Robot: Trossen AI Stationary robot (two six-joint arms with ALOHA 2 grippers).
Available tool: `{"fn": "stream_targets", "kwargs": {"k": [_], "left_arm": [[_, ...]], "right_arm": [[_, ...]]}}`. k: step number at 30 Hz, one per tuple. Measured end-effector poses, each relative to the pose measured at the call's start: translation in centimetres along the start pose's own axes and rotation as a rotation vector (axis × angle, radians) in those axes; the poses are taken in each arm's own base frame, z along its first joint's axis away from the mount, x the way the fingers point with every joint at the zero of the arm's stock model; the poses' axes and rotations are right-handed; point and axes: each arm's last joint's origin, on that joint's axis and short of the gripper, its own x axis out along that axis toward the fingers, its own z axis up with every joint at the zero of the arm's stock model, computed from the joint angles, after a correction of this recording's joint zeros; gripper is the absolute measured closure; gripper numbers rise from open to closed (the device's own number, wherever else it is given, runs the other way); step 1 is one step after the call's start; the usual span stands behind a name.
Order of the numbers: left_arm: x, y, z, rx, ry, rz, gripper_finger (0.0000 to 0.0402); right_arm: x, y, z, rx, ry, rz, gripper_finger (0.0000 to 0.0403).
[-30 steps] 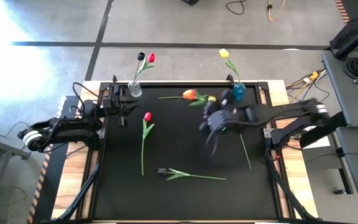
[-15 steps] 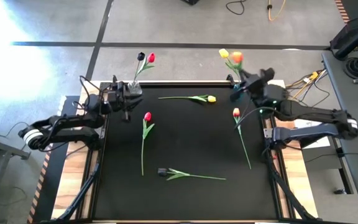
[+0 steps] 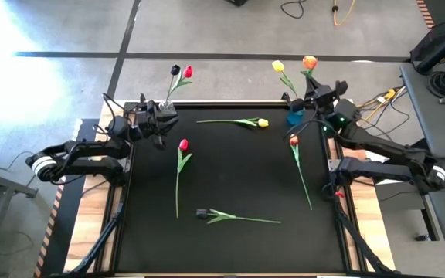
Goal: Sort flowers into vase by color
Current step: Put the bottom orange tulip into the blue flower vase
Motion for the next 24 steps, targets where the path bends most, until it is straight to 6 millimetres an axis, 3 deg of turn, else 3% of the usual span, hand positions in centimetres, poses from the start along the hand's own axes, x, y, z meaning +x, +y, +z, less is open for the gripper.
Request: {"fn": "stream_targets", "kwargs": {"k": [14, 24], "left_arm": [[0.0, 0.0, 0.0, -0.003, 0.001, 0.000, 0.0326], [0.0, 0.0, -0.1, -0.006, 0.004, 0.000, 0.0326]], "right_arm": [[2.3, 0.6, -2.1, 0.007, 0.029, -0.064, 0.0390], [2.6, 0.9, -2.8, 0.039, 0.043, -0.071, 0.0390]]}}
